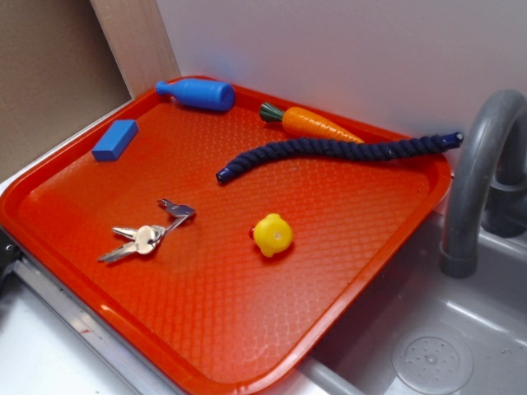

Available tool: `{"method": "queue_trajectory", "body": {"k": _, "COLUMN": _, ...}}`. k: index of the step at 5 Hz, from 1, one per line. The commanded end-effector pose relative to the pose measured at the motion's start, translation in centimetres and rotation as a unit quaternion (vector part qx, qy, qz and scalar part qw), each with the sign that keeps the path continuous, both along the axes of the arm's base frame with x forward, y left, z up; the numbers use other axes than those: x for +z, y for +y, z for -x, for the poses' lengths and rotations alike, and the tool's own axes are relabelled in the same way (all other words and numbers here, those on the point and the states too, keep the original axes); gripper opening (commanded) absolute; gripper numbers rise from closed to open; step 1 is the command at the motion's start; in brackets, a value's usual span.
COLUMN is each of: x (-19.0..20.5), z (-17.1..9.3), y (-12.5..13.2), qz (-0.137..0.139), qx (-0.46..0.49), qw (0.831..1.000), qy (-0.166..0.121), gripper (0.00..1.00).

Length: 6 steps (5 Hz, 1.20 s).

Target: Grab the yellow duck.

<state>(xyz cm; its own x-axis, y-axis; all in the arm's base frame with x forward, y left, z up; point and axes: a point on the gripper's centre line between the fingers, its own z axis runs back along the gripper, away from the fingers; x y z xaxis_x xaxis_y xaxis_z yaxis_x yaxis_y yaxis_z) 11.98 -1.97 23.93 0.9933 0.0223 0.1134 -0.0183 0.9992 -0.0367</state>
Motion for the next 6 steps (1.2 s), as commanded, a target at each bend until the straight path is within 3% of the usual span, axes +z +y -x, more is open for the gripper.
{"method": "queue_trajectory", "body": {"k": 1, "x": -5.5, "z": -10.0, "y": -5.9, "qz": -0.017, "qx": -0.031, "qw": 0.997, "qy": -0.072, "gripper": 1.00}}
{"method": "queue_trajectory", "body": {"k": 2, "x": -8.5, "z": -12.4, "y": -11.2, "qz": -0.011, "qx": -0.062, "qw": 0.997, "qy": -0.054, "gripper": 1.00}}
{"method": "queue_trajectory", "body": {"k": 3, "x": -10.0, "z": -10.9, "y": -14.9, "qz": -0.022, "qx": -0.119, "qw": 0.992, "qy": -0.035, "gripper": 1.00}}
{"method": "queue_trajectory", "body": {"k": 4, "x": -11.7, "z": -8.1, "y": -16.9, "qz": -0.006, "qx": -0.174, "qw": 0.984, "qy": -0.031, "gripper": 1.00}}
{"method": "queue_trajectory", "body": {"k": 5, "x": -13.9, "z": -6.8, "y": -17.7, "qz": 0.012, "qx": -0.246, "qw": 0.967, "qy": -0.060, "gripper": 1.00}}
{"method": "queue_trajectory", "body": {"k": 6, "x": -15.5, "z": -7.1, "y": -18.8, "qz": 0.015, "qx": -0.287, "qw": 0.956, "qy": -0.068, "gripper": 1.00}}
